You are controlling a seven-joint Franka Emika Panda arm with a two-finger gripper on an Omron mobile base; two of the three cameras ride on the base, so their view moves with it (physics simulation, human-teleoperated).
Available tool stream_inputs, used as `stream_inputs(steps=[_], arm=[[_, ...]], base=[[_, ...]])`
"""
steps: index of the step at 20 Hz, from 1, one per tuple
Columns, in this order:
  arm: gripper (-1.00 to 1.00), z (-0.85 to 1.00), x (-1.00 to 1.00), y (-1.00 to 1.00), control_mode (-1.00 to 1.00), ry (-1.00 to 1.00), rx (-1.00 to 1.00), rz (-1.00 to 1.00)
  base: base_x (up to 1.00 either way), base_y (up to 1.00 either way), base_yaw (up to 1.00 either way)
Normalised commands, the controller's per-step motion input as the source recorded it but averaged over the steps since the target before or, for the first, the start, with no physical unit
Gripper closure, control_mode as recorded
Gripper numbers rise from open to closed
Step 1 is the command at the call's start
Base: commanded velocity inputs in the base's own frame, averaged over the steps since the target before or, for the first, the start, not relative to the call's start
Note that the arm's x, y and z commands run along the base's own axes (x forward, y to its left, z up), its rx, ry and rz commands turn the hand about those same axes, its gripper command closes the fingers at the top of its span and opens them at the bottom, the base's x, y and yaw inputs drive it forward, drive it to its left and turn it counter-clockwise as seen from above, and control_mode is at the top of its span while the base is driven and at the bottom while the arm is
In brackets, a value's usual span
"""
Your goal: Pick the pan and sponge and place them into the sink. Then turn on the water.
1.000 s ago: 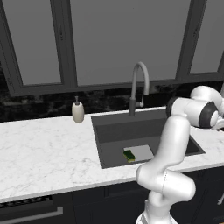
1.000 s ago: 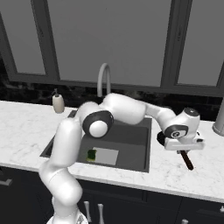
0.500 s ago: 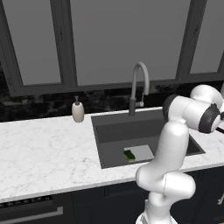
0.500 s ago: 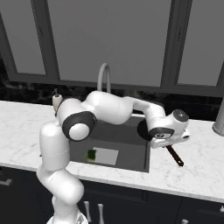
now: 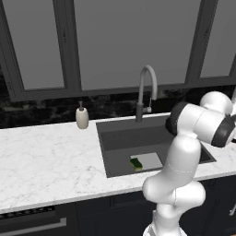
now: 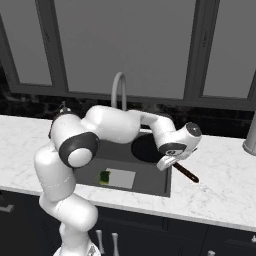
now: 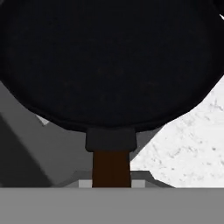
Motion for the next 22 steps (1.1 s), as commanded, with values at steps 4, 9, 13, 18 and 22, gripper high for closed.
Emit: stream_inputs(steps=[4,9,13,18,22], arm=[[1.00,0.01,0.08,0.85,-1.00,0.02,0.00,0.32],[1.00,0.00,0.00,1.00,-1.00,0.06,0.00,0.30],[1.00,-0.02,0.00,1.00,-1.00,0.11,-0.02,0.28],[1.00,-0.22,0.02,0.89,-1.00,0.16,-0.06,0.10],[1.00,-0.31,0.04,0.26,-1.00,0.10,0.00,0.00]], base=[[0.00,0.00,0.00],[0.00,0.00,0.00],[0.00,0.00,0.00],[0.00,0.00,0.00],[0.00,0.00,0.00]])
